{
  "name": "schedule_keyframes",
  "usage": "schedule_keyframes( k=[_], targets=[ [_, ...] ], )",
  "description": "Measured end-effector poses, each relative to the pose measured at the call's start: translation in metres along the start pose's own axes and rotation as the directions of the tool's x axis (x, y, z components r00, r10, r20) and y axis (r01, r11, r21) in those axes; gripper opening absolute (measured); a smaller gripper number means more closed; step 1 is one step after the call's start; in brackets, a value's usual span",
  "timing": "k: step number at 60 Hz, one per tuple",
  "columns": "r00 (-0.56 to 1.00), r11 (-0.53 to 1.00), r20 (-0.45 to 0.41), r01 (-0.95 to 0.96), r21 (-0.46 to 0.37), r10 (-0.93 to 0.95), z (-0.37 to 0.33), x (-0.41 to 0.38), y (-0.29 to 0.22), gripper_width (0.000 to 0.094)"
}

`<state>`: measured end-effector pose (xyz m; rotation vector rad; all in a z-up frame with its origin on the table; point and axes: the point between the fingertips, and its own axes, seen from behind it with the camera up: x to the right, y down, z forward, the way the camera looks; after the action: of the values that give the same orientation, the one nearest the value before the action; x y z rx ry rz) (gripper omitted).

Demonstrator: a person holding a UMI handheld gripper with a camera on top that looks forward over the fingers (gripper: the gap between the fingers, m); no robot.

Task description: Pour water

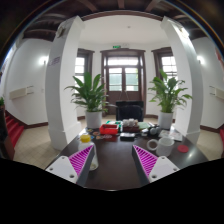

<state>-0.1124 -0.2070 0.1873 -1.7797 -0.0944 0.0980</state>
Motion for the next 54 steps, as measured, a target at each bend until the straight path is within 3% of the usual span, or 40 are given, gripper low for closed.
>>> schedule_keyframes(
  k=[13, 29, 43, 48, 49, 54],
  targets=[
    [0.992, 0.998, 0.118, -0.026, -0.053, 0.032, 0.039, -0.083, 0.070, 0.0769],
    [0.996, 1.000, 0.091, -0.015, -0.010, 0.016, 0.116, -0.106, 0.079, 0.0760],
    [0.995, 0.998, 0.091, 0.046, -0.040, -0.042, 0.162, -0.119, 0.085, 0.0764],
    [0.997, 0.997, 0.051, 0.068, -0.047, -0.065, 0.172, -0.110, 0.094, 0.0688],
    [0.997, 0.996, 0.044, 0.072, -0.043, -0.070, 0.173, -0.108, 0.094, 0.0595],
    [0.996, 0.998, 0.070, 0.063, -0.030, -0.061, 0.178, -0.110, 0.090, 0.0540]
  ],
)
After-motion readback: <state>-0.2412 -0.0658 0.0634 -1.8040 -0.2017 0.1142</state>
